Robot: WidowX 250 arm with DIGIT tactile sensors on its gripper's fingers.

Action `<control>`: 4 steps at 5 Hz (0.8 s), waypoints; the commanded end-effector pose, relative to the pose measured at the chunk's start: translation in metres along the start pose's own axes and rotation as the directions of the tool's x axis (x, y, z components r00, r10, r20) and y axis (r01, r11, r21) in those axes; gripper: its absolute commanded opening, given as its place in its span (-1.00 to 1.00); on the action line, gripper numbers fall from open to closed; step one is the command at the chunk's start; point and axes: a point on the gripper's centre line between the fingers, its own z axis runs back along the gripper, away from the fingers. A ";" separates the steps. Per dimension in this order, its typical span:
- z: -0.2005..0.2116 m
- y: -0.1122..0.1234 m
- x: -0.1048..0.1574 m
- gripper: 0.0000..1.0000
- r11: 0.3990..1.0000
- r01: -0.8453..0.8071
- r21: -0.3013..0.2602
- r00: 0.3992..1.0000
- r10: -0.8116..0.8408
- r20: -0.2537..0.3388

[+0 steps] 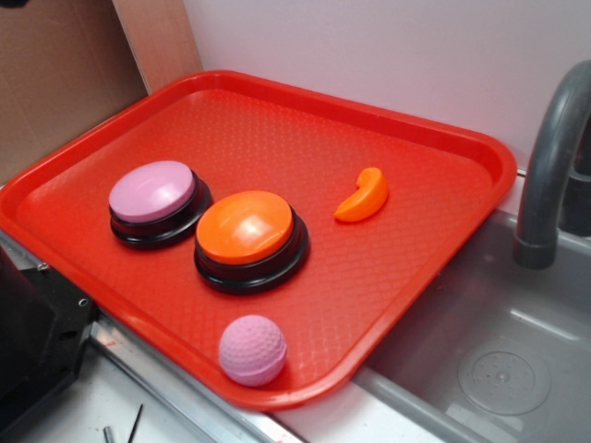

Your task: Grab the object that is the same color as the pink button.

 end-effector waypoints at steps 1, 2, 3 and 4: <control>0.000 0.000 0.000 1.00 1.000 0.000 0.000 1.000 0.000 0.000; -0.008 0.000 0.003 1.00 0.988 -0.135 -0.078 0.990 0.138 0.030; -0.027 -0.022 0.009 1.00 0.961 -0.235 -0.149 0.970 0.241 0.024; -0.057 -0.048 0.016 1.00 0.947 -0.258 -0.190 0.966 0.259 -0.021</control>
